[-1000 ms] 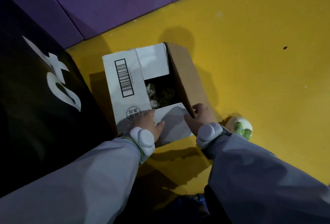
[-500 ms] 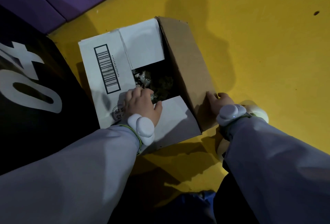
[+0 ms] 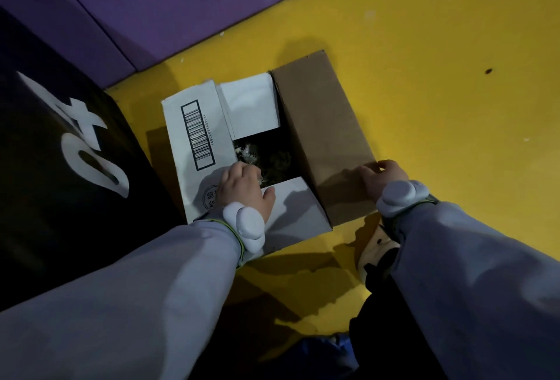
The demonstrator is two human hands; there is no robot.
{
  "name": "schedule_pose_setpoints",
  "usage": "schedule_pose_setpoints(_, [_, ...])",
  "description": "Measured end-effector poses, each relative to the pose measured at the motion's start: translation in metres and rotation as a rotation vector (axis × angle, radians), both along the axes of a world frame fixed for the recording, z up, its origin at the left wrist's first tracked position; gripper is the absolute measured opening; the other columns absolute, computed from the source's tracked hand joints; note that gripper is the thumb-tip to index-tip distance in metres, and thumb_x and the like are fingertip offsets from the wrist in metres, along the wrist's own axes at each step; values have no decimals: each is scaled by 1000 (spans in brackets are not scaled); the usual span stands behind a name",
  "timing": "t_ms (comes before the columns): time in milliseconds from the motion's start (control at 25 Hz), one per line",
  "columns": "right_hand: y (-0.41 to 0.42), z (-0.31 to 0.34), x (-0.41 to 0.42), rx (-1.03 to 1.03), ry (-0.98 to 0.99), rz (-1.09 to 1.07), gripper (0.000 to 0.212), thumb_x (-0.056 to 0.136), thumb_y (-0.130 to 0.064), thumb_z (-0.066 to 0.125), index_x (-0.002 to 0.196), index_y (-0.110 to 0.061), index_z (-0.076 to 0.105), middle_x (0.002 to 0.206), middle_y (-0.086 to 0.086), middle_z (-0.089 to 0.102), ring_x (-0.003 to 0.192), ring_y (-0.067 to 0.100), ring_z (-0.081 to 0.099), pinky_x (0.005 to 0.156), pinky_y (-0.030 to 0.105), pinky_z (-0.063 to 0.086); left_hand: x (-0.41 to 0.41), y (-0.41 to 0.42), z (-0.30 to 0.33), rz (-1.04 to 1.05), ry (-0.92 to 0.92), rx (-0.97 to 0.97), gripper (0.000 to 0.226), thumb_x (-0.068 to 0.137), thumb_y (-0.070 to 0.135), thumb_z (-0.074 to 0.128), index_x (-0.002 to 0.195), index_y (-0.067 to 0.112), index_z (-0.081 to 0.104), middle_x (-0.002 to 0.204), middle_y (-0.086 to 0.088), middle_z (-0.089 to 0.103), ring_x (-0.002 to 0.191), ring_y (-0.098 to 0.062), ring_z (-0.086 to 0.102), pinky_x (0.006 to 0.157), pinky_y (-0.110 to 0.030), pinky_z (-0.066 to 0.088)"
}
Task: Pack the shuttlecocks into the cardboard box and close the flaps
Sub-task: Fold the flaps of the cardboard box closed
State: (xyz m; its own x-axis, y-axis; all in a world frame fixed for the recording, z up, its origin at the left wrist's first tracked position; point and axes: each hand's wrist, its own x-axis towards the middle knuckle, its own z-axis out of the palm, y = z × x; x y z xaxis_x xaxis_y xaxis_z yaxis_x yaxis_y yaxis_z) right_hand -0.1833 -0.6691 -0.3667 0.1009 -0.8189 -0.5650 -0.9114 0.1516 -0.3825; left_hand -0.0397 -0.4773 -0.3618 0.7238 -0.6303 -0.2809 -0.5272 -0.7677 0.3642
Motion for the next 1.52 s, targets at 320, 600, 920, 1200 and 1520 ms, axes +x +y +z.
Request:
schedule_pose_setpoints(320, [76,84,13,-73,-98,172,57,87,-29,55,142,-18,40,135,11,57,119,35,55,83,32,42,-14,56,54,-7,2,-74,45,84,36,53,123,15,47,131,-8,44,120,-31,37,99,-37,33])
schedule_pose_setpoints(600, [167,70,35,57,-65,497,46,91,-27,49,137,-20,45,134,9,58,114,35,56,83,35,46,-2,96,42,56,51,-39,46,83,36,55,122,11,49,132,-11,44,120,-33,38,100,-37,32])
schedule_pose_setpoints(920, [178,13,49,127,116,683,50,87,-19,53,135,-11,41,141,9,48,129,29,44,105,36,36,7,103,-8,10,153,35,58,85,37,53,135,15,35,151,-6,27,135,-28,28,109,-37,26])
schedule_pose_setpoints(1200, [176,-17,43,-169,86,596,48,78,-29,50,126,-24,55,128,5,62,126,28,44,106,42,31,-6,80,-30,-268,89,-84,77,76,35,63,142,30,24,156,4,15,143,-24,8,112,-40,21])
schedule_pose_setpoints(1520, [127,-36,29,-152,321,311,61,80,-40,60,131,-14,39,133,11,48,120,36,44,97,45,39,-11,66,-55,-447,136,122,78,80,26,60,143,32,16,157,10,1,144,-18,-6,113,-40,19])
